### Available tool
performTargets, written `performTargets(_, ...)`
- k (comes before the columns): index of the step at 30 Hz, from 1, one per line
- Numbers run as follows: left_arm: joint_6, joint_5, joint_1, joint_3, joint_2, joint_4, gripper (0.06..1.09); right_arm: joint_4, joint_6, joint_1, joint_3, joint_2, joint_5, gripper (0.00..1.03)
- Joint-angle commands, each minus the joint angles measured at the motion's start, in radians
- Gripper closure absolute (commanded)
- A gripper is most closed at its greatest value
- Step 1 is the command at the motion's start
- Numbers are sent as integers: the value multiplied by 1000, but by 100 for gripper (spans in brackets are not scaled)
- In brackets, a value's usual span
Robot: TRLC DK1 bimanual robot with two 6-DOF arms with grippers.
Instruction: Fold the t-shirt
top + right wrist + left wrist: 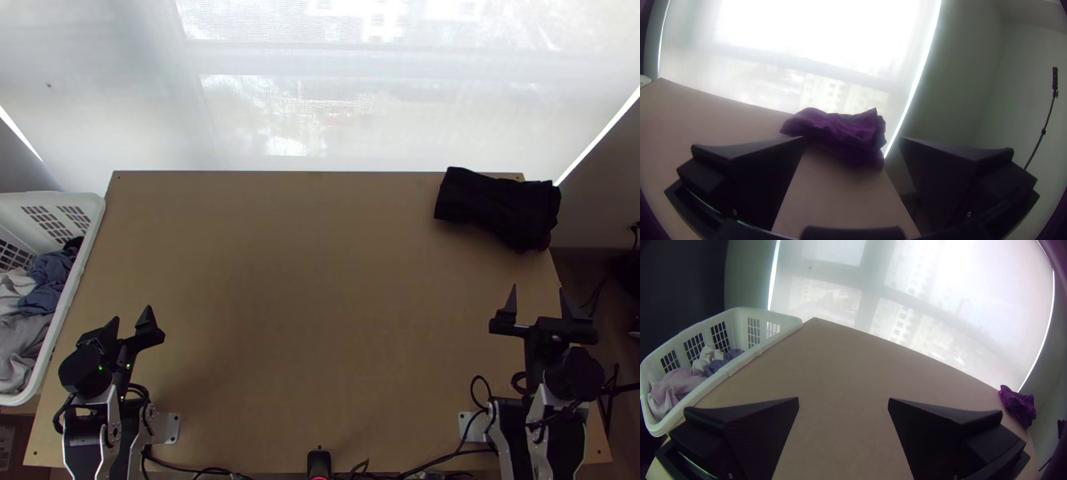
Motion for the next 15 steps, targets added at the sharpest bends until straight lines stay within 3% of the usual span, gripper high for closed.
performTargets(1,-1,-1,0,0,0,0,11,-187,16,-18,230,195,15,5)
performTargets(6,-1,0,0,0,0,0,11,-316,67,-14,405,415,67,5)
performTargets(8,-1,0,0,0,0,0,11,-388,124,2,471,464,73,5)
performTargets(12,-2,-3,17,3,0,-4,11,-462,240,101,586,554,192,5)
performTargets(15,2,-1,-1,3,0,-4,11,-554,352,130,675,623,198,5)
